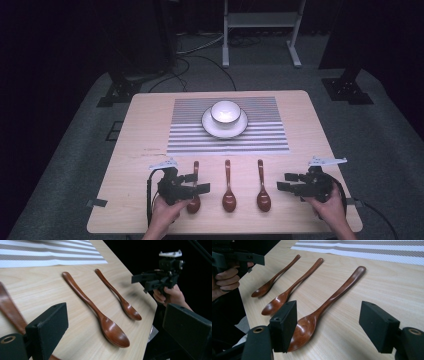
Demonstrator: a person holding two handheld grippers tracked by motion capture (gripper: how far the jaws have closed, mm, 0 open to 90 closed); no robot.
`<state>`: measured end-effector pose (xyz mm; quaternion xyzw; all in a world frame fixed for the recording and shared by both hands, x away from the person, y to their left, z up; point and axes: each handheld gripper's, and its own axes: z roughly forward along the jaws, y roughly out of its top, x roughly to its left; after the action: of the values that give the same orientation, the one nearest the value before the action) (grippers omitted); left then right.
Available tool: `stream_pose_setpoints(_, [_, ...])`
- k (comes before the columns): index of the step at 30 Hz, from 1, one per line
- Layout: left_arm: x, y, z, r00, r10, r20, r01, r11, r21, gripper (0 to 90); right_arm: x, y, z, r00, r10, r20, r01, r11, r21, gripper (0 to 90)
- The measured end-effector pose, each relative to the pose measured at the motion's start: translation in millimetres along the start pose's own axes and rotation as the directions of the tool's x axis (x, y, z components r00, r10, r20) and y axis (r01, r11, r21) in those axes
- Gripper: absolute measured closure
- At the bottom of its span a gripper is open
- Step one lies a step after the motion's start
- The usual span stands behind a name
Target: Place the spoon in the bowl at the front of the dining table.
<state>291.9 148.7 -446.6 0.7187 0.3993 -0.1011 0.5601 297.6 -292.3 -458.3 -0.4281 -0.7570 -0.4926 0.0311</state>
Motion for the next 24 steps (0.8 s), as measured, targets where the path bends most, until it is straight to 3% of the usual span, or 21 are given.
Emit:
stream_pose_setpoints(13, [-15.6, -4.6, 30.5, 0.9973, -0.003, 0.073, -0.003, 0.9973, 0.074, 5.0, 3.3, 19.6, 11.7, 0.9995, -0.021, -0.024, 0.022, 0.999, 0.035, 29.6])
stream_pose_setpoints(24, [-28.0, -12.3, 49.1, 0.9919, -0.005, 0.127, -0.014, 0.9888, 0.148, 5.1, 12.6, 34.2, 22.2, 0.9975, -0.055, -0.044, 0.057, 0.997, 0.057, 30.7])
